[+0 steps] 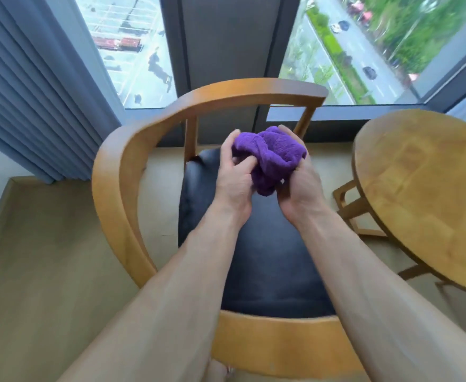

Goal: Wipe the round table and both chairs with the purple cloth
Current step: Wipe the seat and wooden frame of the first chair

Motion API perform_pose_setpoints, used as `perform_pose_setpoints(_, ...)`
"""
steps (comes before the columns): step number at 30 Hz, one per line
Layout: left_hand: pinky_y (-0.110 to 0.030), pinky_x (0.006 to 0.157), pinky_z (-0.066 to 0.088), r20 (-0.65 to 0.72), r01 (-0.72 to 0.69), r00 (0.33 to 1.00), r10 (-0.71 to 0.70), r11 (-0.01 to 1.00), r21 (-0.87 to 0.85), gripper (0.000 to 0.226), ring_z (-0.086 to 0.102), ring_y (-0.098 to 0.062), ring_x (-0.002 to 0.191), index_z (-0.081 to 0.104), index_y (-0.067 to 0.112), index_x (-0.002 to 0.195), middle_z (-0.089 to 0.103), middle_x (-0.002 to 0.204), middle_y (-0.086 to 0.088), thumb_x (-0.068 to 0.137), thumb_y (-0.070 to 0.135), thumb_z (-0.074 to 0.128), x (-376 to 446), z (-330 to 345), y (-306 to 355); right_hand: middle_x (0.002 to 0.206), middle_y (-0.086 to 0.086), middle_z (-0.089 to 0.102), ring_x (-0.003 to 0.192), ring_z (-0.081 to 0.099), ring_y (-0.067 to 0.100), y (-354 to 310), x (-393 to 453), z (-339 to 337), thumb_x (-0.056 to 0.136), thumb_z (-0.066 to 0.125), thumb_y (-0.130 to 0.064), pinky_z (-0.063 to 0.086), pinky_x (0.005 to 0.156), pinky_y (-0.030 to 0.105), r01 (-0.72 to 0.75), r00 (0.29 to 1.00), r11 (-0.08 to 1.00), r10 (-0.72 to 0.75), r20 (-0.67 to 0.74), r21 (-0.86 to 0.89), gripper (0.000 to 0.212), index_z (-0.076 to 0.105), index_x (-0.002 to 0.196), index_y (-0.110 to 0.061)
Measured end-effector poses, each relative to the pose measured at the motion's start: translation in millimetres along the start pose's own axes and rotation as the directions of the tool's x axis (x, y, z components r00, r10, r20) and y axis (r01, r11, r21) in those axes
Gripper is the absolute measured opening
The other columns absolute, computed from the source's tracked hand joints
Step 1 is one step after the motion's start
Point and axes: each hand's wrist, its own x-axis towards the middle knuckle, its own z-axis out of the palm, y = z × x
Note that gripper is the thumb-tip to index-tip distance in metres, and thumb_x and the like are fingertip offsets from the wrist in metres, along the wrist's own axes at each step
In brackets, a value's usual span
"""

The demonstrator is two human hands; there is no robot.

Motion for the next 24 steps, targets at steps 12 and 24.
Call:
perform_pose_setpoints(12, -0.068, 0.086, 0.050, 0.167, -0.043, 0.986, 0.009, 0.978, 0.203, 0.012, 0.054, -0.024, 0.092, 0.056, 0.009, 0.103, 0.058, 0.098, -0.013, 0.094, 0.007, 0.063, -204, 76, -86, 0.119, 0.023, 0.058, 0.095, 0.059, 0.028, -52, -197, -135, 0.097, 0.049, -0.006, 0.050, 0.059, 0.026, 0.211, 0.940, 0.972, -0.174, -0.294, 0.101, 0.041, 0.048, 0.137, 0.002)
perform_pose_setpoints(24, -0.046, 0.073, 0.057, 0.272, 0.149, 0.939, -0.209, 0.963, 0.225, 0.016, 0.063, -0.015, 0.083, 0.054, 0.015, 0.099, 0.069, 0.090, 0.000, 0.091, 0.022, 0.067, -343, 23, -206, 0.096, 0.018, 0.052, 0.087, 0.052, 0.030, 16, -332, -226, 0.092, 0.051, -0.011, 0.047, 0.083, 0.047, 0.457, 0.711, 0.887, -0.324, -0.625, 0.061, 0.020, 0.064, 0.108, -0.013)
